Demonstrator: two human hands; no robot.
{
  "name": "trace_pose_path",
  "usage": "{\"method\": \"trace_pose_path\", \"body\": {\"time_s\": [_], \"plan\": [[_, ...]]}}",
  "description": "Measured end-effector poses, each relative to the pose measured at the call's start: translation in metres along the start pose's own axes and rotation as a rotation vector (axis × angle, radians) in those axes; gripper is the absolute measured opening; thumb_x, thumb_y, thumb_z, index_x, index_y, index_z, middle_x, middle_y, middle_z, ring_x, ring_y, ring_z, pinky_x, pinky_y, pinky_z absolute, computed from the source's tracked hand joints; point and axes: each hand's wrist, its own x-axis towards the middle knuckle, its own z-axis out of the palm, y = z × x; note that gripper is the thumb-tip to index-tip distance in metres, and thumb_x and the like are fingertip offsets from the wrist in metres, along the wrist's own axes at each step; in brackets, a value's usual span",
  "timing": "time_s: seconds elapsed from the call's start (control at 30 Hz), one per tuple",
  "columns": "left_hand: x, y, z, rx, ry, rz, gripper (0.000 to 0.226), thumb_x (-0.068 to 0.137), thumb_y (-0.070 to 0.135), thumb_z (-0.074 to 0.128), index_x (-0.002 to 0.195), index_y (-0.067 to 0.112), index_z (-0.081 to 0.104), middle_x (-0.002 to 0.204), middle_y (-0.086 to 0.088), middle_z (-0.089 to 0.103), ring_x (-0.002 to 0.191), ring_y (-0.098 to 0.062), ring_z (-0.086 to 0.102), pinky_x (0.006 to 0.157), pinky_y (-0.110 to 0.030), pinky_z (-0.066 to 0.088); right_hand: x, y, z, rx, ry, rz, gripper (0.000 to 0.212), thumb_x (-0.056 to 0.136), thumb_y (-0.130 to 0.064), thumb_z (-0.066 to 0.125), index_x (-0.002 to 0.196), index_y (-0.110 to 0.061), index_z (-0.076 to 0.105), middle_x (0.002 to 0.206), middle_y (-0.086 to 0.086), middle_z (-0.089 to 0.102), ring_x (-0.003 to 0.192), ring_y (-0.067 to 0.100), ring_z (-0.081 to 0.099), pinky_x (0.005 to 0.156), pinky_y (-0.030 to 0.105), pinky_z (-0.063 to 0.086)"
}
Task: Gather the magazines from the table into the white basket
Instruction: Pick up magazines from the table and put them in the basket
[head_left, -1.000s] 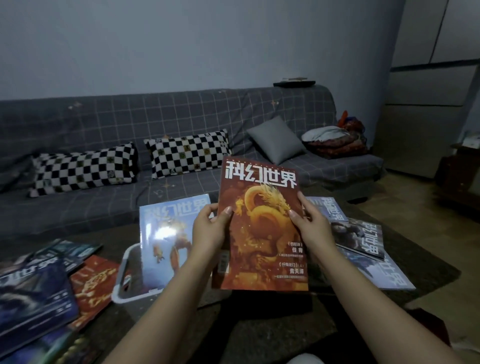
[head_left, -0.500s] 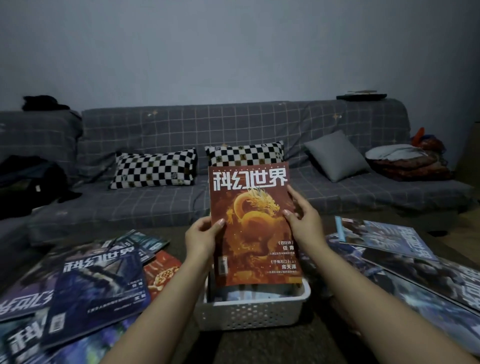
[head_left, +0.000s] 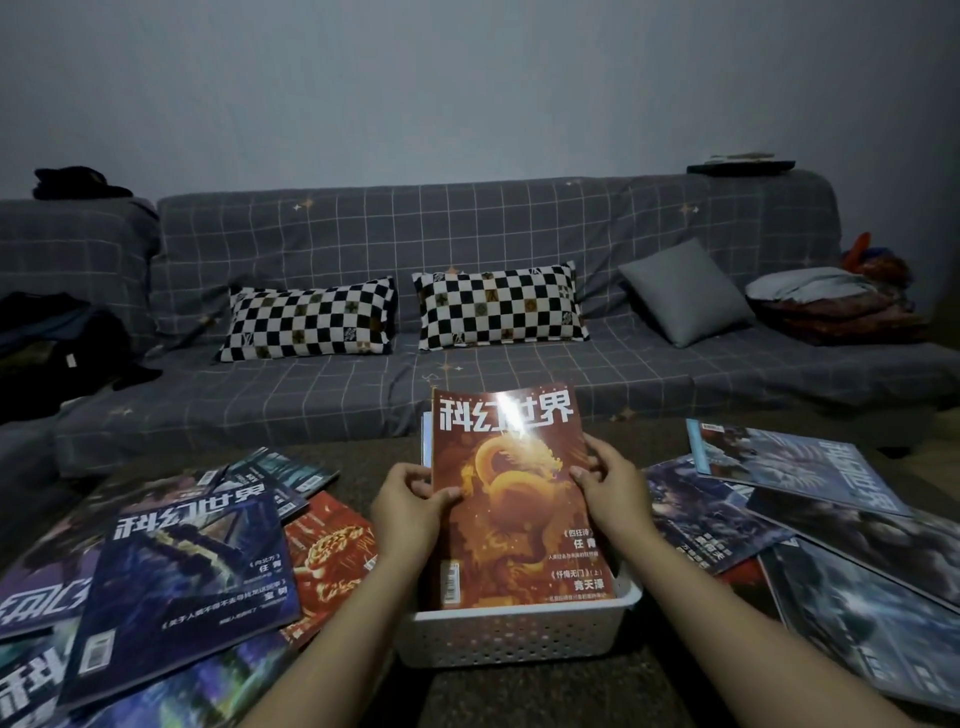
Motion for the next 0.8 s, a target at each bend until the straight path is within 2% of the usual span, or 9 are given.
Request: {"method": "trace_pose_path", "body": {"time_s": [0.07,0.17,0.23,0.37,0.5,0.57,0.63,0.7,0.8], "plan": [[0.001,-0.002,0.000,0.044,0.003,0.004,0.030,0.069,0.016,0.082,0.083,0.020,0.057,0.078,-0.001,0.066,0.072,-0.018,0.066,0.067,-0.039,0.056,-0.001,0.004,0.002,-0.018,0.005,-0.012,0.048,0.089,-0.010,0.057,0.135,-0.021,0.047,0.108,0.000,0.062,0.077,0.006,0.058,0.056,0.016,0.045],[0.001,-0.003,0.000,0.134,0.023,0.037,0.029,0.070,0.016,0.082,0.083,0.017,0.056,0.079,0.000,0.063,0.071,-0.016,0.061,0.060,-0.030,0.049,-0.001,0.007,0.004,-0.110,0.026,-0.054,0.050,0.087,-0.010,0.061,0.134,-0.019,0.048,0.117,0.007,0.055,0.085,0.009,0.052,0.071,0.018,0.043],[0.000,-0.003,0.000,0.205,0.029,0.054,0.030,0.071,0.018,0.081,0.086,0.016,0.054,0.087,-0.003,0.060,0.070,-0.013,0.056,0.056,-0.026,0.042,0.000,0.010,0.004,-0.151,0.026,-0.064,0.050,0.086,-0.013,0.062,0.134,-0.019,0.048,0.113,0.005,0.052,0.083,0.006,0.048,0.063,0.012,0.036],[-0.001,-0.005,-0.001,0.306,0.028,0.051,0.034,0.075,0.020,0.078,0.099,0.012,0.056,0.110,-0.007,0.052,0.085,-0.015,0.053,0.078,-0.031,0.048,0.000,0.013,0.006,-0.195,0.001,-0.045,0.052,0.087,-0.016,0.062,0.136,-0.021,0.046,0.103,-0.002,0.047,0.084,0.006,0.048,0.060,0.011,0.033],[-0.006,-0.002,-0.002,0.341,0.024,0.079,0.042,0.077,0.018,0.075,0.112,0.009,0.053,0.116,-0.010,0.055,0.096,-0.021,0.056,0.084,-0.034,0.050,0.000,0.012,0.006,-0.229,-0.038,-0.018,0.055,0.087,-0.018,0.062,0.138,-0.021,0.042,0.104,-0.001,0.045,0.095,0.014,0.050,0.081,0.026,0.045],[-0.009,-0.001,-0.002,0.330,0.008,0.078,0.046,0.078,0.018,0.074,0.117,0.009,0.052,0.121,-0.011,0.054,0.104,-0.024,0.057,0.089,-0.038,0.051,-0.001,0.010,0.005,-0.279,-0.066,-0.022,0.056,0.087,-0.020,0.061,0.140,-0.022,0.040,0.103,0.001,0.044,0.097,0.016,0.051,0.084,0.029,0.046],[-0.014,0.000,-0.003,0.287,-0.007,0.078,0.049,0.080,0.019,0.073,0.123,0.010,0.051,0.126,-0.011,0.051,0.108,-0.024,0.056,0.093,-0.038,0.049,-0.005,0.008,0.003,-0.297,-0.080,-0.020,0.057,0.088,-0.021,0.061,0.140,-0.022,0.039,0.104,0.002,0.045,0.095,0.016,0.050,0.083,0.030,0.046],[-0.022,0.003,-0.004,0.236,-0.014,0.099,0.051,0.082,0.022,0.071,0.127,0.009,0.050,0.130,-0.011,0.051,0.110,-0.023,0.055,0.091,-0.031,0.046,-0.011,0.007,0.001,-0.263,-0.081,-0.004,0.056,0.088,-0.021,0.060,0.140,-0.021,0.039,0.113,0.007,0.049,0.093,0.014,0.050,0.080,0.028,0.047],[-0.040,0.009,-0.004,0.161,-0.025,0.146,0.055,0.086,0.028,0.067,0.133,0.010,0.047,0.134,-0.009,0.050,0.116,-0.021,0.053,0.085,-0.025,0.041,-0.025,0.002,-0.006,-0.164,-0.076,-0.022,0.051,0.088,-0.021,0.061,0.136,-0.021,0.045,0.115,0.005,0.055,0.078,0.004,0.050,0.060,0.014,0.042]]}}
